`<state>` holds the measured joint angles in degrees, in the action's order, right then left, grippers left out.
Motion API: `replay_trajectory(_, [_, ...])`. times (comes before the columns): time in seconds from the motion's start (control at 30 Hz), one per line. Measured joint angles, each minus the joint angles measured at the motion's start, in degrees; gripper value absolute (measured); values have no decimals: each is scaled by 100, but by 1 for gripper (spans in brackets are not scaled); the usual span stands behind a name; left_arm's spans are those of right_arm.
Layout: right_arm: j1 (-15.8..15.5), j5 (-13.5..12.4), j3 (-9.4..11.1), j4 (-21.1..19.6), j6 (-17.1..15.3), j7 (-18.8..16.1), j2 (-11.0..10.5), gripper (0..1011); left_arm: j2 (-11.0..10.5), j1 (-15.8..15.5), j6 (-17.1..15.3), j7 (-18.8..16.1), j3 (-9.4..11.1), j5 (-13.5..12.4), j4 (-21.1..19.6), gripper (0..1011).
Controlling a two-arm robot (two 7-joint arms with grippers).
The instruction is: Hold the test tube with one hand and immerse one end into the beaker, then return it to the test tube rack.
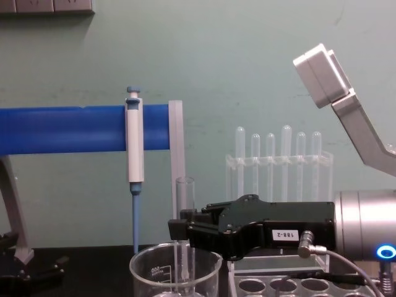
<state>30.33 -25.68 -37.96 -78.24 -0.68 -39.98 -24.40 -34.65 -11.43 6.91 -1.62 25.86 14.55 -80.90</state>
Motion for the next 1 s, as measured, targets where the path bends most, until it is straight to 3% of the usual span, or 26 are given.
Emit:
replay_trajectory(0.5, [-69, -158, 85, -271, -13, -92, -57, 227, 0, 0, 0, 0, 0, 0, 0, 1000])
replay_trajectory(1.0, [82, -261, 140, -958, -509, 21, -359, 227, 0, 0, 0, 0, 0, 0, 0, 1000])
